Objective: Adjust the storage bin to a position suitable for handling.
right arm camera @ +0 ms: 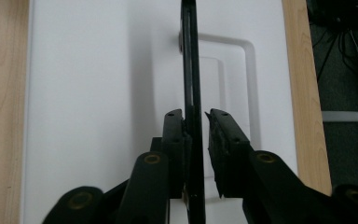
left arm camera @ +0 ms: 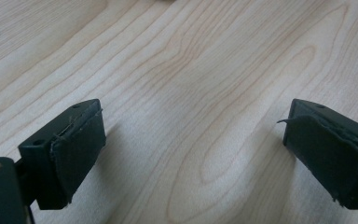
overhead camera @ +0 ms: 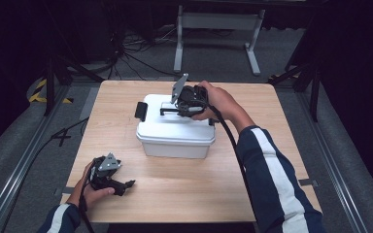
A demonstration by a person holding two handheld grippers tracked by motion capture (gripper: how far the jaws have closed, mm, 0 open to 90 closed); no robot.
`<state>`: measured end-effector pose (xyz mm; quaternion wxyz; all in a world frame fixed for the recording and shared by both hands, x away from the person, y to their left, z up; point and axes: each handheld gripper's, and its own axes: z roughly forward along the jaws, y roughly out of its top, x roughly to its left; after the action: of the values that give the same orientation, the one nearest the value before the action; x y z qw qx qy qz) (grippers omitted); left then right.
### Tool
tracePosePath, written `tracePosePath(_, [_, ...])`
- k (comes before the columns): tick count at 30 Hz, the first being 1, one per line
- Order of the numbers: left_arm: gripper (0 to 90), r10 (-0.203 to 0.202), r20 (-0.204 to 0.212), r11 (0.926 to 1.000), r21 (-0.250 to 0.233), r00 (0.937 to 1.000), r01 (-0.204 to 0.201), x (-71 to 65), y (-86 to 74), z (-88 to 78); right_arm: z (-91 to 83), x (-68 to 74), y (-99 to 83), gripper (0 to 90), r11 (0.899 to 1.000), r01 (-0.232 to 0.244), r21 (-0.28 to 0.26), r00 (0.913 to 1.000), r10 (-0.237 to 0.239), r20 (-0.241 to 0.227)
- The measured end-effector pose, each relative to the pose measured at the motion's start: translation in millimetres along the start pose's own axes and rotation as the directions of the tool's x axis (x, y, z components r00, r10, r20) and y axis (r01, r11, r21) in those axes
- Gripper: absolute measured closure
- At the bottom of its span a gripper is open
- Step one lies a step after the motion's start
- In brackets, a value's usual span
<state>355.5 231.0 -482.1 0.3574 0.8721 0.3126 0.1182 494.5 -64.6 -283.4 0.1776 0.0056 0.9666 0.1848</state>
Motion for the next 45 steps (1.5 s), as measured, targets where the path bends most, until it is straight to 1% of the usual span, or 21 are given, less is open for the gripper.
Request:
tracePosePath(2, [6.1, 0.001, -0.003, 1.0000, -0.003, 1.0000, -0.001, 0.3, -1.0, -0.7, 0.3, 0.4, 0.7, 80.5, 1.000, 0.002, 0.000, 1.0000, -0.002, 0.000])
tracePosePath(4, [6.1, 0.003, -0.010, 1.0000, -0.002, 0.9999, -0.003, 0.4, -1.7, -1.7, 0.9, 0.9, 2.7, 83.4, 1.000, 0.017, -0.005, 0.9998, -0.017, 0.005])
tracePosePath(5, [6.1, -0.006, -0.005, 1.0000, -0.001, 1.0000, 0.006, -0.2, -2.1, -1.8, 1.1, 1.4, 3.4, 83.8, 1.000, 0.025, -0.007, 0.9997, -0.025, 0.002])
tracePosePath(6, [6.2, -0.007, -0.006, 1.0000, 0.000, 1.0000, 0.007, -0.2, -2.3, -2.1, 1.1, 1.6, 4.5, 83.9, 0.999, 0.035, -0.003, 0.9993, -0.035, 0.012])
tracePosePath(10, [6.1, -0.006, -0.006, 1.0000, 0.000, 1.0000, 0.006, -0.2, -2.3, -2.1, 1.2, 1.2, 4.0, 84.0, 0.999, 0.041, -0.012, 0.9991, -0.040, 0.016])
tracePosePath(11, [6.1, -0.007, -0.006, 1.0000, 0.000, 1.0000, 0.007, -0.2, -2.4, -2.1, 0.6, 1.6, 3.8, 84.1, 0.999, 0.036, -0.012, 0.9993, -0.036, 0.015])
tracePosePath(17, [6.1, -0.006, -0.002, 1.0000, -0.003, 1.0000, 0.006, 0.1, -2.5, -2.0, -2.5, 2.3, 4.1, 84.4, 0.998, 0.049, -0.042, 0.9985, -0.048, 0.025])
tracePosePath(19, [6.2, -0.004, -0.005, 1.0000, -0.006, 1.0000, 0.003, 0.3, -2.4, -1.8, -4.5, 2.7, 4.1, 84.4, 0.998, 0.051, -0.046, 0.9983, -0.050, 0.029])
tracePosePath(26, [6.1, -0.007, -0.002, 1.0000, -0.004, 1.0000, 0.007, 0.1, -2.6, -1.9, -13.2, 1.8, 1.6, 84.4, 0.995, 0.055, -0.087, 0.9981, -0.052, 0.034])
tracePosePath(29, [6.2, -0.007, -0.003, 1.0000, -0.004, 1.0000, 0.007, 0.0, -2.5, -1.9, -16.6, 2.5, 1.4, 84.5, 0.994, 0.062, -0.089, 0.9974, -0.059, 0.042])
tracePosePath(30, [6.2, -0.006, -0.003, 1.0000, -0.003, 1.0000, 0.006, 0.1, -2.5, -1.9, -19.6, 2.2, 0.7, 84.5, 0.993, 0.074, -0.094, 0.9965, -0.070, 0.046])
tracePosePath(33, [6.1, -0.006, -0.003, 1.0000, -0.004, 1.0000, 0.006, 0.1, -2.5, -1.9, -23.2, 3.1, -0.8, 84.5, 0.993, 0.065, -0.096, 0.9971, -0.061, 0.044])
tracePosePath(35, [6.2, -0.006, -0.003, 1.0000, -0.004, 1.0000, 0.006, 0.1, -2.5, -1.9, -27.2, 3.3, -2.2, 84.4, 0.991, 0.074, -0.110, 0.9963, -0.068, 0.053])
tracePosePath(40, [6.2, -0.007, -0.003, 1.0000, -0.003, 1.0000, 0.007, 0.0, -2.5, -1.9, -34.6, 3.7, -5.7, 84.5, 0.991, 0.076, -0.110, 0.9953, -0.069, 0.068])
tracePosePath(42, [6.2, -0.006, -0.002, 1.0000, -0.003, 1.0000, 0.006, 0.1, -2.6, -1.9, -37.6, 4.4, -7.6, 84.4, 0.992, 0.067, -0.111, 0.9962, -0.060, 0.063])
tracePosePath(45, [6.2, -0.007, -0.002, 1.0000, -0.004, 1.0000, 0.006, 0.1, -2.6, -1.9, -42.4, 4.1, -11.1, 84.4, 0.991, 0.063, -0.120, 0.9961, -0.055, 0.069])
